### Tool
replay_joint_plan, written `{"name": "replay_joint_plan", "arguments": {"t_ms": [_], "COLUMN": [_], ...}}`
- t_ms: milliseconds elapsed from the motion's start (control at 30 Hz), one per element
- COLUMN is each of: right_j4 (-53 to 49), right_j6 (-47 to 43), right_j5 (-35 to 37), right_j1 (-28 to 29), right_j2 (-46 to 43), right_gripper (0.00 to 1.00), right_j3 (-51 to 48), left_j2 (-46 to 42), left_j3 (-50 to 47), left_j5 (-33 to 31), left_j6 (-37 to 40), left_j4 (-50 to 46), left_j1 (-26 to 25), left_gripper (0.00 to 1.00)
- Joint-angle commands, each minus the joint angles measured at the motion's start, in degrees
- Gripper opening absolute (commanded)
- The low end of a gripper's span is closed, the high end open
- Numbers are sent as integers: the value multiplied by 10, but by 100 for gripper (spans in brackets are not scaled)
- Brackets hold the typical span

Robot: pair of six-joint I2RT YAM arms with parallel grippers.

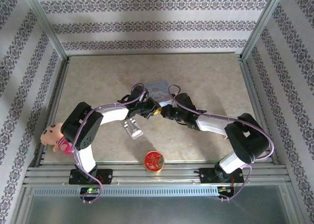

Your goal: Unlock the padlock with the key

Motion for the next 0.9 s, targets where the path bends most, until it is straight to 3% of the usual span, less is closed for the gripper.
{"name": "replay_joint_plan", "arguments": {"t_ms": [0,100,333,500,700,767,867], "right_j4": [34,62,133,173,167,160,137], "right_j6": [55,74,113,125,110,104,87], "right_j5": [14,-2,-24,-42,-42,-40,-30], "right_j1": [-31,-34,-46,-55,-54,-54,-53], "right_j2": [15,23,43,57,64,62,51], "right_gripper": [0,0,0,0,0,8,13], "right_j3": [-31,-39,-61,-66,-62,-60,-59], "left_j2": [15,20,28,23,24,22,3], "left_j3": [-22,-23,-24,-33,-37,-38,-34], "left_j5": [61,65,68,60,66,66,53], "left_j6": [-43,-47,-49,-49,-48,-47,-24], "left_j4": [-20,-11,-3,3,37,44,19], "left_j1": [-8,-9,-12,-12,-11,-11,-11], "left_gripper": [17,23,26,48,62,66,77]}}
